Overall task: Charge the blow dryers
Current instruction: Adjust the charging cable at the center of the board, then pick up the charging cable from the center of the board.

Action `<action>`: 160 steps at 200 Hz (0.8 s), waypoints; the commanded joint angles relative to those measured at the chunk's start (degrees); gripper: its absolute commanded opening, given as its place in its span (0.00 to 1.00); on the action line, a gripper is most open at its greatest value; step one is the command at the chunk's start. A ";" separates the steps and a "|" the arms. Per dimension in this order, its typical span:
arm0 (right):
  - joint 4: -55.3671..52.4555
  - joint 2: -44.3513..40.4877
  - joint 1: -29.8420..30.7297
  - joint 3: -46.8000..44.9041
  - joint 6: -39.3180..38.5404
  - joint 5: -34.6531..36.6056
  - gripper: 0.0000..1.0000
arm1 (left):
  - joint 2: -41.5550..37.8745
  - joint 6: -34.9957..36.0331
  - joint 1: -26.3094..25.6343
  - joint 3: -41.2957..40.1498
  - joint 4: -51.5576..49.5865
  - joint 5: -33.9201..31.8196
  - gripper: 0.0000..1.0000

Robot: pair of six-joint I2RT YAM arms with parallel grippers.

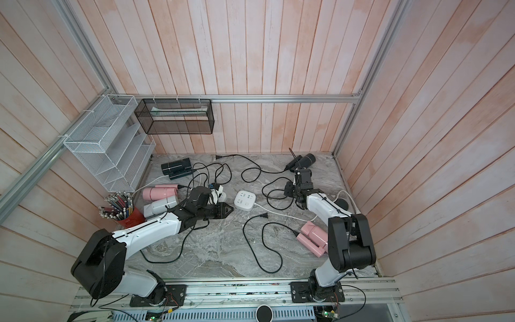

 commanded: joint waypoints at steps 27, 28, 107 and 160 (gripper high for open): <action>2.48 3.69 4.33 5.75 5.03 -5.12 0.42 | -0.11 2.02 3.20 4.61 0.24 1.54 0.37; 2.58 3.90 4.41 5.93 5.16 -5.22 0.42 | -0.11 2.02 3.20 4.56 0.25 1.54 0.37; 7.68 22.48 6.81 20.21 12.53 -8.17 0.42 | -5.08 1.67 3.51 3.12 2.28 0.29 0.38; 6.60 33.39 8.08 29.16 13.92 -9.19 0.41 | -7.08 1.91 3.67 1.21 2.62 -0.50 0.39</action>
